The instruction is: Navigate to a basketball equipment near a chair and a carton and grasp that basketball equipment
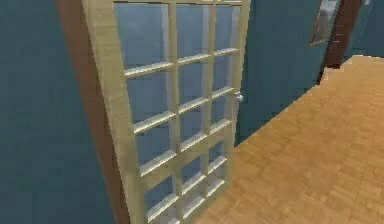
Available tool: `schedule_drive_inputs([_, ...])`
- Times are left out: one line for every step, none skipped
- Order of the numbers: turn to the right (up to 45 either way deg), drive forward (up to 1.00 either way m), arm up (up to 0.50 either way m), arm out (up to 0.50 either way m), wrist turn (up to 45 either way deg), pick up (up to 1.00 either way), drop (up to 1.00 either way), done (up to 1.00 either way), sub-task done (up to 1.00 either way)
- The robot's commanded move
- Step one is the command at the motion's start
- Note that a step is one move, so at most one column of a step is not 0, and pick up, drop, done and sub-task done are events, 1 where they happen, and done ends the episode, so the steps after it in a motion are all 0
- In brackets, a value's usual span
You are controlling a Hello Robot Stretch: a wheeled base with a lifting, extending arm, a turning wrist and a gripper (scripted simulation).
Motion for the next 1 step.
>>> schedule_drive_inputs([36.0,0.00,0.00,0.00,0.0,0.00,0.00,0.00,0.00])
